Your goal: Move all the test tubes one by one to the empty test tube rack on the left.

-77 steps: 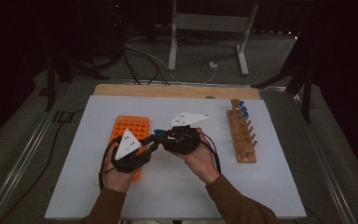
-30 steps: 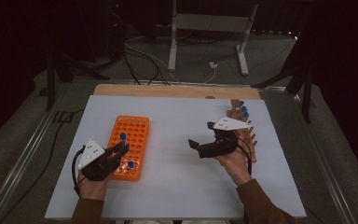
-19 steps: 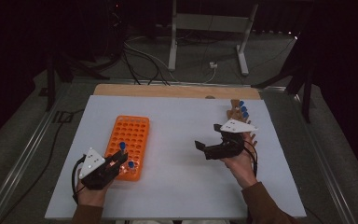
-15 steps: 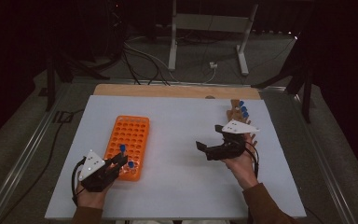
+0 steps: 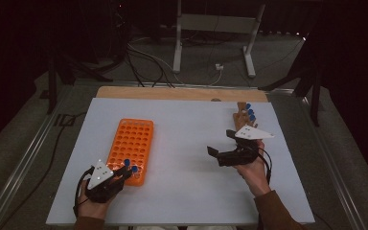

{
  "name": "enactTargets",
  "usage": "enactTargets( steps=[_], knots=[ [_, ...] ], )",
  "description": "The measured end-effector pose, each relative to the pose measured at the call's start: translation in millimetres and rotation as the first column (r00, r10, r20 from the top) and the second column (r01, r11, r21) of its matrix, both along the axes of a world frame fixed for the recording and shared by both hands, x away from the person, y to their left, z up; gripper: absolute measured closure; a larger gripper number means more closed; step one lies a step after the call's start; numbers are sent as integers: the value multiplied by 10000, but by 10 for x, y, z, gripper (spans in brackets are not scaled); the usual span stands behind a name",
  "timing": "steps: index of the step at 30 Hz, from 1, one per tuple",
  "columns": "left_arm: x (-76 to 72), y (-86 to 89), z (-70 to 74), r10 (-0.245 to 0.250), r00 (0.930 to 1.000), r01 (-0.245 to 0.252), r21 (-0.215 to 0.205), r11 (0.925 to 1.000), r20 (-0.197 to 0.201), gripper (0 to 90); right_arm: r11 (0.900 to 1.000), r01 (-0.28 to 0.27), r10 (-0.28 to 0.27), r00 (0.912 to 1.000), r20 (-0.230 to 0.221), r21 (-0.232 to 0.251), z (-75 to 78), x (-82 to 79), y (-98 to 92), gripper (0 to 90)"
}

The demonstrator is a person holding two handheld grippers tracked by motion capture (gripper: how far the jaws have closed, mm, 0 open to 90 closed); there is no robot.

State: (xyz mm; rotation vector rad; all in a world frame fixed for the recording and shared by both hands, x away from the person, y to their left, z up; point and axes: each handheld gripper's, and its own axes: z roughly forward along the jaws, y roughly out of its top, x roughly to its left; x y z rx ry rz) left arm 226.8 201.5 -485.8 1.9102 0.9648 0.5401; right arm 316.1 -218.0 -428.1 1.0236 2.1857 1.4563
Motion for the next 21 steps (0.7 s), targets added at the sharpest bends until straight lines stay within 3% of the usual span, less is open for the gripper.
enactTargets(
  steps=[5, 9, 15, 21],
  knots=[
    [-22, -4, -11, -93, 9999, 95, 264, 9996, -62, 786, 10000, 11, -11, 10000, 5, 34, -10, -9, -24, 2],
    [-26, -24, -53, -179, 9995, 196, 703, 9973, -250, 787, 10000, 16, -16, 10000, 24, 15, -21, -16, -31, 1],
    [-25, -27, -58, -253, 9992, 277, 826, 9962, -300, 786, 10000, 36, -35, 10000, 42, -22, -24, -16, -40, 1],
    [-13, -17, -73, -245, 9990, 266, 579, 9980, -382, 736, 10000, 24, -24, 10000, 43, -9, -24, -17, -42, 1]
  ],
)
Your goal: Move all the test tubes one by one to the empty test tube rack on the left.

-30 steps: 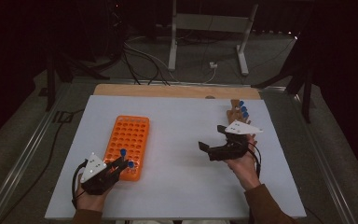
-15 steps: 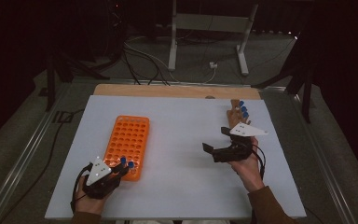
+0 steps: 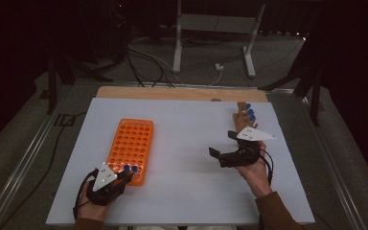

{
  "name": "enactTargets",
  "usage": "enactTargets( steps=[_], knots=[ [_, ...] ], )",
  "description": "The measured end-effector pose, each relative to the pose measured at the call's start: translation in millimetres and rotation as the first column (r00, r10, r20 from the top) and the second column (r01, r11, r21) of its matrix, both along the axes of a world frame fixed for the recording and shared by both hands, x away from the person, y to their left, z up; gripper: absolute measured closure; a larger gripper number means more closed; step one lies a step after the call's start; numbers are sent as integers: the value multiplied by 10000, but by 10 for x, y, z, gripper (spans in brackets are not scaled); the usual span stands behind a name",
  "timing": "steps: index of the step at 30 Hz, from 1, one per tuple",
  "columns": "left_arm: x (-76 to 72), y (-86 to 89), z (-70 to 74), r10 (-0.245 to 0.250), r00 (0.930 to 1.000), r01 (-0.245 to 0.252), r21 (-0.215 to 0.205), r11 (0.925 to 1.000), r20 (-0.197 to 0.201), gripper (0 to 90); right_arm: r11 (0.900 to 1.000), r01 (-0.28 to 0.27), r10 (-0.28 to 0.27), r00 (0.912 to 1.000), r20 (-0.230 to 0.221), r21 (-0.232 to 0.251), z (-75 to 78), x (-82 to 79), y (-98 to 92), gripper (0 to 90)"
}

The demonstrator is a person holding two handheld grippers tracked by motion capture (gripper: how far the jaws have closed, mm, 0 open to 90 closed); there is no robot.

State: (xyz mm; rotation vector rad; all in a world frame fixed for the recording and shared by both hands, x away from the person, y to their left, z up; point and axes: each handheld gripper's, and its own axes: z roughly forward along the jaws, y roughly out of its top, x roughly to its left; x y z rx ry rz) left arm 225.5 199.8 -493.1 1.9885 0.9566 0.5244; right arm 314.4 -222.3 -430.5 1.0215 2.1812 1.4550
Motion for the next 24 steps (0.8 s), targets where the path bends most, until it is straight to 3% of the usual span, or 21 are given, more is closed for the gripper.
enactTargets(
  steps=[6, 13, 18, 24],
  knots=[
    [-9, 66, 44, -111, 9999, 116, -546, 9984, 87, 610, 10000, 17, -17, 10000, 26, 25, 4, 5, -20, 2],
    [-48, 111, 132, -391, 9976, 457, -1198, 9917, 571, 467, 10000, 83, -84, 9999, 66, 15, 19, 1, -58, 2],
    [-44, 87, 175, -253, 9969, 351, -1340, 9904, 739, 283, 9998, 202, -202, 9998, 69, -25, 22, 5, -113, 2],
    [-7, 66, 221, 35, 9965, 112, -1756, 9844, 831, 165, 9989, 458, -457, 9989, 139, -133, 47, 27, -208, 2]
  ],
)
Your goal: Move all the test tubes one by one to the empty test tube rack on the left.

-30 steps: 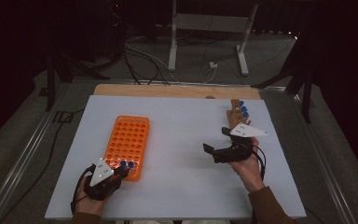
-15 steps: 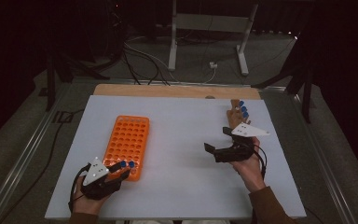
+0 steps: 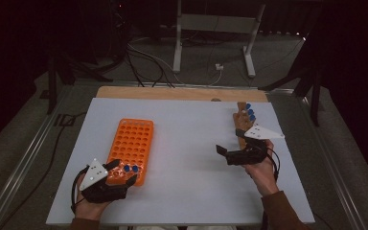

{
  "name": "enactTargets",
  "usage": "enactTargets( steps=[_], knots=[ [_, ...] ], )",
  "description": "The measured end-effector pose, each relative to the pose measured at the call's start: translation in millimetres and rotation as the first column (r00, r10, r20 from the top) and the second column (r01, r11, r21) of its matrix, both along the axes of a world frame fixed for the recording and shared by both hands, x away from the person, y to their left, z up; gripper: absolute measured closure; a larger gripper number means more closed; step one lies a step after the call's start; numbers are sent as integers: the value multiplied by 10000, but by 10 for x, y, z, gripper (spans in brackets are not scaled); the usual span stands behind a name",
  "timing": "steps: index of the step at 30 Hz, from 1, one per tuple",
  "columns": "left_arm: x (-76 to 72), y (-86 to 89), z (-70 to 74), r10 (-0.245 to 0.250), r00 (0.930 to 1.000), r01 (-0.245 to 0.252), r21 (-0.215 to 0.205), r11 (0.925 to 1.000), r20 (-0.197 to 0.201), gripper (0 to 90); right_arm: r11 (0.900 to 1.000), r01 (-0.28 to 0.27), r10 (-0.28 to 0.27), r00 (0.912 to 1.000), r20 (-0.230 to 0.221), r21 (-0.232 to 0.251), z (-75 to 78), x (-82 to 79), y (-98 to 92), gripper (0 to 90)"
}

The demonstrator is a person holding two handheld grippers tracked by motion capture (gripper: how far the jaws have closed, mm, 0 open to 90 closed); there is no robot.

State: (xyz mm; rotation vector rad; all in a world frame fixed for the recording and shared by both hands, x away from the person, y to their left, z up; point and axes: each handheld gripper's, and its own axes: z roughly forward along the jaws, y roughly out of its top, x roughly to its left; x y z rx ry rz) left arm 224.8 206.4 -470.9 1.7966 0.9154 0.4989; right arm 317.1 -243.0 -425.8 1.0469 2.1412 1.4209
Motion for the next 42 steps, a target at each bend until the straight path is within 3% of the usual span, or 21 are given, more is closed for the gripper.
enactTargets(
  steps=[4, 9, 16, 23, 26, 42],
  knots=[
    [28, -11, 28, 246, 9997, -247, -218, 9995, -30, 29, 9995, 304, -303, 9995, 75, -54, 32, 37, -95, 2],
    [35, 1, 44, 489, 9987, -484, -427, 9979, 113, 7, 9947, 1021, -1019, 9947, 163, -110, 93, 140, -266, 2],
    [33, 15, 36, 645, 9976, -631, -561, 9964, 234, 7, 9754, 2175, -2161, 9756, 393, -361, 122, 326, -507, 6],
    [15, 54, 35, 1006, 9942, -979, -681, 9929, 377, 7, 9558, 2911, -2906, 9567, 184, -421, 61, 493, -634, 74],
    [12, 75, 25, 1109, 9932, -1080, -730, 9915, 359, 7, 9480, 3138, -3140, 9494, 55, -521, 19, 561, -660, 106],
    [7, 63, 12, 1182, 9923, -1155, -693, 9909, 363, 7, 9380, 3396, -3440, 9367, -657, -702, -148, 790, -662, 193]
  ],
)
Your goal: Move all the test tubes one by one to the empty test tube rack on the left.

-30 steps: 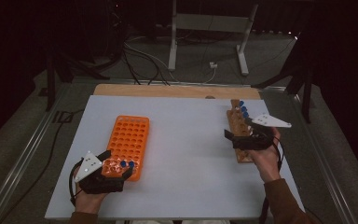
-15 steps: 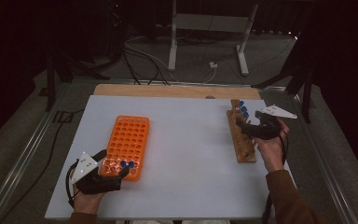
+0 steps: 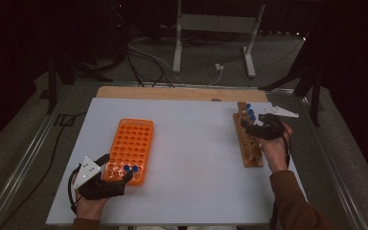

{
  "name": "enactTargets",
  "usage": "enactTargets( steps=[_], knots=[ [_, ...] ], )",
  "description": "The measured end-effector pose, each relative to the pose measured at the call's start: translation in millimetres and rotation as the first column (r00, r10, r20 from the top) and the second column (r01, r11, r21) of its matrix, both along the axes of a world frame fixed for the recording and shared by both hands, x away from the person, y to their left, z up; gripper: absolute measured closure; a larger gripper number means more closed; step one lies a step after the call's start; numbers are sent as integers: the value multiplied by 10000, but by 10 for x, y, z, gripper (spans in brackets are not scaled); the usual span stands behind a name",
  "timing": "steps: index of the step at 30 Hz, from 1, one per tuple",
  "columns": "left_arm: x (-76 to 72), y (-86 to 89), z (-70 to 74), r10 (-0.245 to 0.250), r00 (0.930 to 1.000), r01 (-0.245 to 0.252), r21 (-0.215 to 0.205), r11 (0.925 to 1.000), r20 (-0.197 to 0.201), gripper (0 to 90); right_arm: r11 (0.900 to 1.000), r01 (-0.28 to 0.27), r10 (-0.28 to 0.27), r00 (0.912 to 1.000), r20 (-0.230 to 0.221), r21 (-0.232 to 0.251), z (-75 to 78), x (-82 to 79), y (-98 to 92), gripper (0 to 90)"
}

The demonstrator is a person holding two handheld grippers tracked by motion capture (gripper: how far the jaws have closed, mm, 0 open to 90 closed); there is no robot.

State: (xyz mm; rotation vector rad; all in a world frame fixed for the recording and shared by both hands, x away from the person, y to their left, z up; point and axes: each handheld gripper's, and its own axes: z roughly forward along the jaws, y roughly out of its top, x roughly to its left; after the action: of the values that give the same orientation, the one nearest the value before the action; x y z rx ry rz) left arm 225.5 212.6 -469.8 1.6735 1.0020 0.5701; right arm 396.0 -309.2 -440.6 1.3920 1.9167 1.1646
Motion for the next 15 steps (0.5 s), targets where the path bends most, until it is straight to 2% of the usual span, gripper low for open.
enactTargets(
  steps=[7, 15],
  knots=[
    [1, -2, -7, 17, 10000, -17, -8, 10000, -20, 7, 9999, 164, -165, 9997, -159, -34, -54, 51, -13, 295],
    [2, -17, -11, -11, 10000, 11, 35, 10000, -20, 7, 9996, 267, -268, 9989, -382, -45, -105, 91, -59, 495]
  ],
)
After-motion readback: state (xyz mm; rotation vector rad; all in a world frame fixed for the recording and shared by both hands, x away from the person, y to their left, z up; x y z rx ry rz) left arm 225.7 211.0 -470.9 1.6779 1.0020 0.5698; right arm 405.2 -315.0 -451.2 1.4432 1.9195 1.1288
